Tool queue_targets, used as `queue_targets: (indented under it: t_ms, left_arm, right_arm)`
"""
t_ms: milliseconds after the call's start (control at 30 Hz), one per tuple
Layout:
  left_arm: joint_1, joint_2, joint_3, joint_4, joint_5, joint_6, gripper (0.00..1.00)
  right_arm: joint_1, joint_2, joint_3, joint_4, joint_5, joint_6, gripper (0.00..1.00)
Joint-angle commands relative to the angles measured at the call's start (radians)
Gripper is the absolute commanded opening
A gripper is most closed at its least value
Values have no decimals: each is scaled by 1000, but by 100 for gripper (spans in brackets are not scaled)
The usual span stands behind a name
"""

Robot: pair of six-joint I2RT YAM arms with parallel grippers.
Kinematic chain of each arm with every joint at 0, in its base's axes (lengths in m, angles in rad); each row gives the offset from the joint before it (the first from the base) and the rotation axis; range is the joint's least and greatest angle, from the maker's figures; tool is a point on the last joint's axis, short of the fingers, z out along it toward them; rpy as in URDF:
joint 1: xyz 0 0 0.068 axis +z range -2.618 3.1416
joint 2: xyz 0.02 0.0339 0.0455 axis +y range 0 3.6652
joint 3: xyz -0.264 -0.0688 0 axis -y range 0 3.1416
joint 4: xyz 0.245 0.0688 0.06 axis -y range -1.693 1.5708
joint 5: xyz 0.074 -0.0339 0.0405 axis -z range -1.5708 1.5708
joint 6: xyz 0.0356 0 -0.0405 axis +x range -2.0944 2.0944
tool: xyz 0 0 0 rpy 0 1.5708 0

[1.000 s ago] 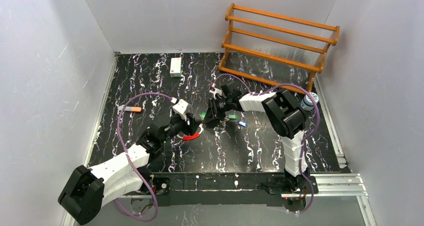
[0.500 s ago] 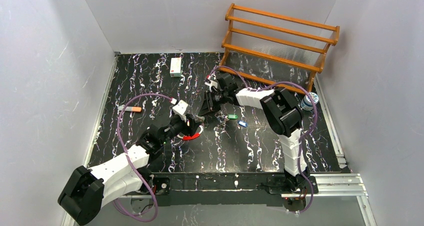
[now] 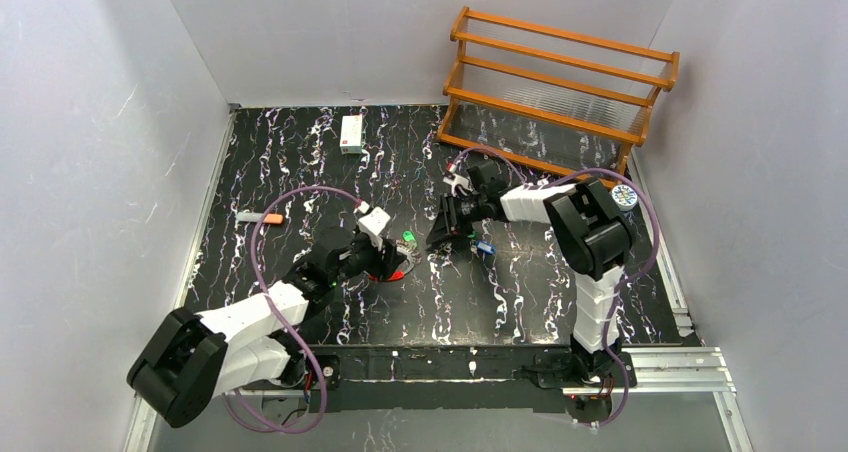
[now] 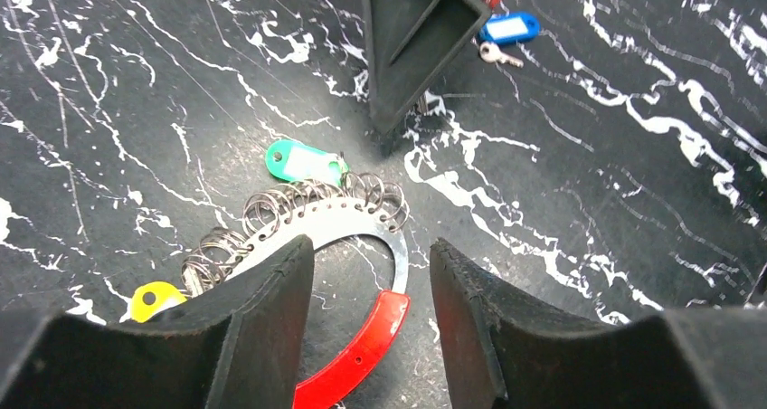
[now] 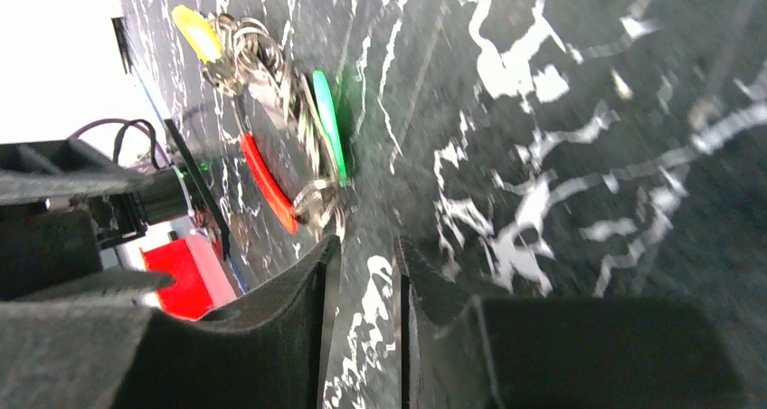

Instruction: Put the keys on the keyring

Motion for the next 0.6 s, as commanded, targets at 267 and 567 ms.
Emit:
queue_targets:
  t_ms: [267,567]
  left_arm:
    - [-42,87,41,32,184,290,46]
    - [-143,81,-2,34,155,505,47]
  right_arm:
    - [-29,-97,-62,37,-38,-36,38]
    - [-4,-37,-53,58,-89,-8,38]
